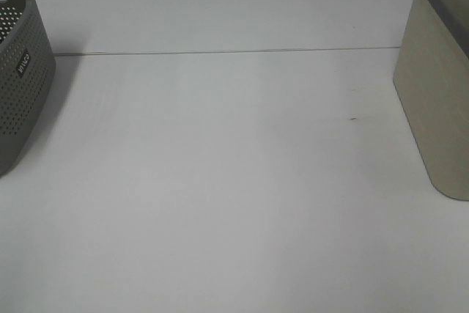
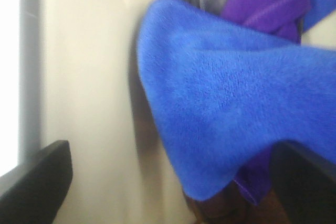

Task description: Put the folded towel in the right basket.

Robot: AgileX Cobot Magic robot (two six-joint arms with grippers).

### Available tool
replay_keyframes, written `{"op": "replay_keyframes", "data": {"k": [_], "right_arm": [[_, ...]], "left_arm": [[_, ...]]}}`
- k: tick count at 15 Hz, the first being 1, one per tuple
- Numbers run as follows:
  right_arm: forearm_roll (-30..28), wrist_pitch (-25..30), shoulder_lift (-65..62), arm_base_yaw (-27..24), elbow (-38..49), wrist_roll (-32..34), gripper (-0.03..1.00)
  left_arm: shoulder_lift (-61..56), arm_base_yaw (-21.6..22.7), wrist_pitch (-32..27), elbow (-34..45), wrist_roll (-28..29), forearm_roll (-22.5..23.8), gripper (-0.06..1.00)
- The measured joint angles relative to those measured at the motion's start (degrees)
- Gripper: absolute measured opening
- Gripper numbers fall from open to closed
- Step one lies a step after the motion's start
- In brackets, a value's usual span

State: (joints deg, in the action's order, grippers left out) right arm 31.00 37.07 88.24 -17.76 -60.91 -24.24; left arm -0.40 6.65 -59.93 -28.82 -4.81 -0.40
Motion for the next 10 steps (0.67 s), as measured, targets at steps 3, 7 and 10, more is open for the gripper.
{"op": "replay_keyframes", "data": {"k": [3,7,10], "right_arm": [[0.06,1.72,-8.14,0.0,0.0,1.09,0.97],[2.23,6.47,-18.79,0.0,0.0,1.26,0.97],[1.49,13.01,-26.41,0.0,0.0,1.38,0.97]], "left_arm": [[0.0,0.0,0.0,0.0,0.0,0.0,0.99],[0.0,0.0,0.0,0.0,0.0,0.0,0.99],[0.0,0.0,0.0,0.0,0.0,0.0,0.99]]}}
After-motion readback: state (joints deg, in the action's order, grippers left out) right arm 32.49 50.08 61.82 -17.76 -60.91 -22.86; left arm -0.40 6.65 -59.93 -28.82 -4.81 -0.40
